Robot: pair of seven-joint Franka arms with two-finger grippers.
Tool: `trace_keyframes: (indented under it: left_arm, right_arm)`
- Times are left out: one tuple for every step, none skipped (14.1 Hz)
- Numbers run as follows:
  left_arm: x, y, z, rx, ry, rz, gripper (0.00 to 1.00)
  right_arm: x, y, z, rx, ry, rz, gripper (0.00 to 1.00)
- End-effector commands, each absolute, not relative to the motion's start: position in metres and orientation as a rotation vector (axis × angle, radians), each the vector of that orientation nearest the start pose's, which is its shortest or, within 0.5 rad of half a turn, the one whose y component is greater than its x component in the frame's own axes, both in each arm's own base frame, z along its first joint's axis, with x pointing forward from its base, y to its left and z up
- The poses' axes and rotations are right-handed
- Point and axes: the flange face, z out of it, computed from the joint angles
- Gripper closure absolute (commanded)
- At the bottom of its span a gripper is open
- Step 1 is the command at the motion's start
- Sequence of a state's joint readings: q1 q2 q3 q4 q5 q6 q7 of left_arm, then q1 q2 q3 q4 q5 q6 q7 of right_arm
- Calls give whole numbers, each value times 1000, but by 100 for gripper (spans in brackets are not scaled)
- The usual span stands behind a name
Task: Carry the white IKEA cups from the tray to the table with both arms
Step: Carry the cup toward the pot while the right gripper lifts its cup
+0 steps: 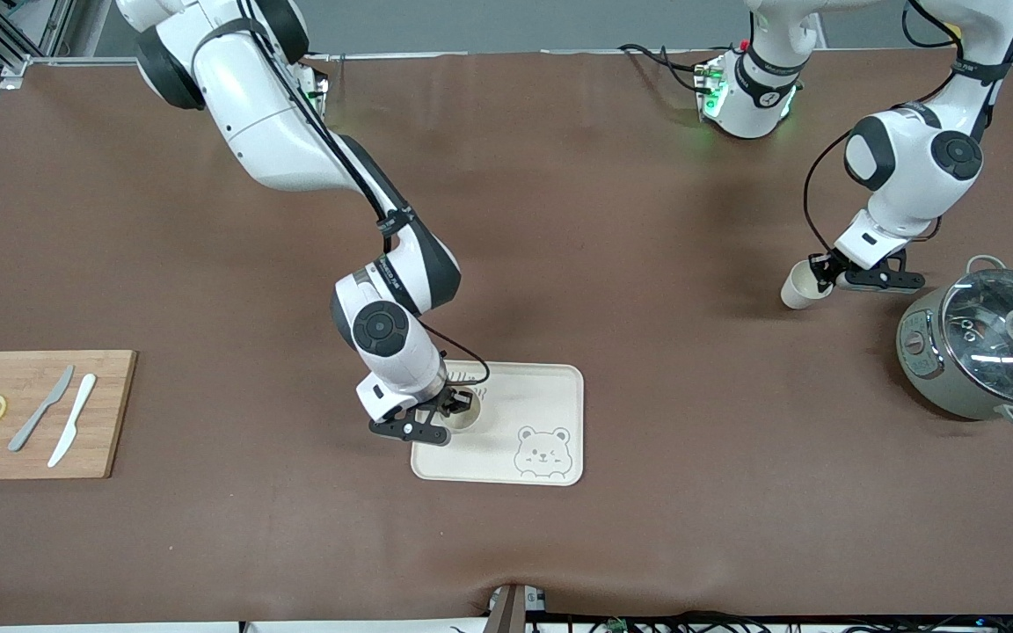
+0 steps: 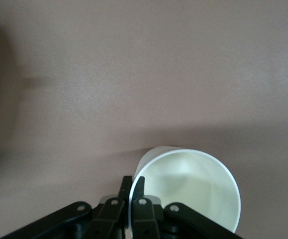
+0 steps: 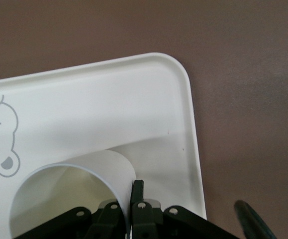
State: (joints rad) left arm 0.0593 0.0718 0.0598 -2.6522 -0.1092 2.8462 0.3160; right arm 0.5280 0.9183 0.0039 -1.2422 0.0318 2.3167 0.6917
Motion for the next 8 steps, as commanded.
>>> trace_keyframes:
  left_arm:
    - [438, 58, 228, -3143, 142, -228, 100]
    - [438, 58, 227, -3144, 142, -226, 100]
    - [439, 57, 224, -3144, 144, -219, 100]
    - [440, 57, 224, -3144, 144, -221, 100]
    - [440, 57, 224, -3142, 146, -227, 100]
    - [441, 57, 225, -3142, 149, -230, 100]
    - [441, 57, 224, -3140, 165, -228, 100]
    - [442, 57, 224, -3139, 173, -228, 76]
  right_arm:
    - [666, 388, 246, -3002, 285, -172, 100]
    - [665, 388, 250, -3013, 285, -149, 100]
    - [664, 387, 252, -3029, 287, -120, 100]
    - [662, 386, 258, -3038, 287, -103, 100]
    - [661, 386, 260, -3045, 286, -84, 100]
    - [661, 382, 266, -3055, 293, -63, 100]
    - [663, 375, 277, -3060, 305, -47, 100]
    - [664, 369, 288, -3063, 314, -35, 100]
